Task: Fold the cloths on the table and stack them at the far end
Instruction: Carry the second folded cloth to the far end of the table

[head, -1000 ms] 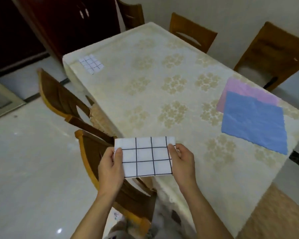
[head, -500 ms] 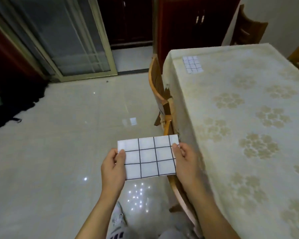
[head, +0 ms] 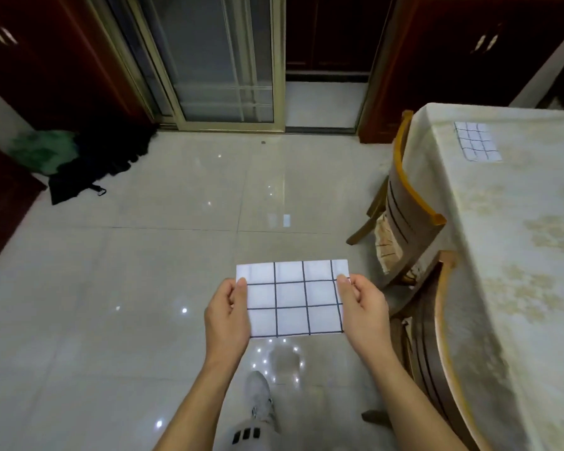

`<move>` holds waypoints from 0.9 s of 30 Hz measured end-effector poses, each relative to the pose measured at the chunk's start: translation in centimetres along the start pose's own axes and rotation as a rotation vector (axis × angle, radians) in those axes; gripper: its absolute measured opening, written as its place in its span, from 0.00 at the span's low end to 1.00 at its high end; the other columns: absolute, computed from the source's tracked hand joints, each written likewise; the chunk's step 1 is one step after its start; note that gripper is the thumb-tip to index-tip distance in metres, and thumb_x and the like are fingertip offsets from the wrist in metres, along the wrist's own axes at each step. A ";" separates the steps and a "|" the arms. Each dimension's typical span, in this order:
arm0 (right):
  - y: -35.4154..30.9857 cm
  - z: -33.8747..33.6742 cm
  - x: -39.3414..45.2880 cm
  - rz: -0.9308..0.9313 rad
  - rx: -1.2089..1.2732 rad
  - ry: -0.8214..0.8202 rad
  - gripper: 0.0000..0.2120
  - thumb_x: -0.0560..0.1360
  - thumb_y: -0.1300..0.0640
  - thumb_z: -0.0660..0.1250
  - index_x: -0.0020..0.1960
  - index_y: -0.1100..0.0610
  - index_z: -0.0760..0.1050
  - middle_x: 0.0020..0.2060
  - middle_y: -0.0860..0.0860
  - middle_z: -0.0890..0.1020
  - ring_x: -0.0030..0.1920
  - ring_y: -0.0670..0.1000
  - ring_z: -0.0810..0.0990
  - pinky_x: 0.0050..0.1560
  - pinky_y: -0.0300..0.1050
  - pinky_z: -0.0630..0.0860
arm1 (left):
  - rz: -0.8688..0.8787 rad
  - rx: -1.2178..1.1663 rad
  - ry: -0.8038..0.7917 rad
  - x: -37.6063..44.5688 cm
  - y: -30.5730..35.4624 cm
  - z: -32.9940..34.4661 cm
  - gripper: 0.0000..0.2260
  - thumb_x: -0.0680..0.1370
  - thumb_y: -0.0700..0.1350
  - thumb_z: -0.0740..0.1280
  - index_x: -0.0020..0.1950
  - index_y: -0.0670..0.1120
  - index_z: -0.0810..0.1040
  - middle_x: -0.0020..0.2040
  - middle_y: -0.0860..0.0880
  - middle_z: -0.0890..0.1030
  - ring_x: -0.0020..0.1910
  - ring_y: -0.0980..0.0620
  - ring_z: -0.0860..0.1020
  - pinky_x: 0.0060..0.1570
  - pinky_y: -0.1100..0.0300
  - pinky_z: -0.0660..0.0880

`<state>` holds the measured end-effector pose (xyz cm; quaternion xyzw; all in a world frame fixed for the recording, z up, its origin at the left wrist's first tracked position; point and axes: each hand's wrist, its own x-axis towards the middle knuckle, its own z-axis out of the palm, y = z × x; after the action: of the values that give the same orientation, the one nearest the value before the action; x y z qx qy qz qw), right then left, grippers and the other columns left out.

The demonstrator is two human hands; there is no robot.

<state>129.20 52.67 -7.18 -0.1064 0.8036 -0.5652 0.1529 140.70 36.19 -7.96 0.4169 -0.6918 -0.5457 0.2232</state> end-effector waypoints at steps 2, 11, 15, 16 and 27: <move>-0.8 2.6 0.9 -0.018 -0.019 0.016 0.19 0.82 0.54 0.62 0.34 0.54 0.63 0.27 0.45 0.64 0.29 0.44 0.63 0.30 0.37 0.63 | 0.012 0.009 -0.005 2.0 0.0 -1.7 0.18 0.83 0.49 0.60 0.38 0.40 0.65 0.32 0.50 0.67 0.32 0.54 0.65 0.33 0.57 0.63; -3.5 10.0 3.6 -0.001 -0.037 0.032 0.18 0.82 0.52 0.61 0.35 0.57 0.67 0.26 0.46 0.67 0.30 0.45 0.65 0.32 0.42 0.64 | 0.032 0.000 -0.007 8.9 -0.3 -6.5 0.18 0.84 0.48 0.60 0.38 0.40 0.63 0.32 0.51 0.65 0.31 0.54 0.62 0.30 0.61 0.61; -4.9 11.2 5.1 -0.024 -0.045 0.027 0.16 0.83 0.55 0.61 0.36 0.51 0.68 0.24 0.43 0.69 0.28 0.42 0.66 0.30 0.35 0.64 | 0.050 0.006 0.010 10.6 0.2 -6.8 0.18 0.84 0.47 0.60 0.34 0.47 0.61 0.27 0.57 0.64 0.28 0.58 0.61 0.27 0.64 0.59; -5.2 11.4 5.5 -0.023 -0.048 0.030 0.16 0.83 0.55 0.61 0.36 0.50 0.68 0.24 0.43 0.68 0.28 0.42 0.66 0.30 0.35 0.64 | 0.044 0.000 0.010 11.0 0.3 -6.8 0.18 0.84 0.47 0.60 0.35 0.48 0.61 0.26 0.57 0.64 0.28 0.57 0.61 0.27 0.64 0.59; -5.9 12.3 13.3 -0.006 -0.028 0.027 0.12 0.83 0.53 0.61 0.41 0.54 0.72 0.29 0.49 0.68 0.30 0.44 0.65 0.31 0.37 0.66 | 0.050 -0.023 -0.012 18.0 2.5 -3.7 0.19 0.84 0.47 0.60 0.35 0.48 0.59 0.28 0.57 0.61 0.29 0.57 0.58 0.28 0.63 0.57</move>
<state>121.30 35.31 -7.13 -0.1030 0.8131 -0.5558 0.1389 132.78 19.42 -7.12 0.3935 -0.6969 -0.5505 0.2375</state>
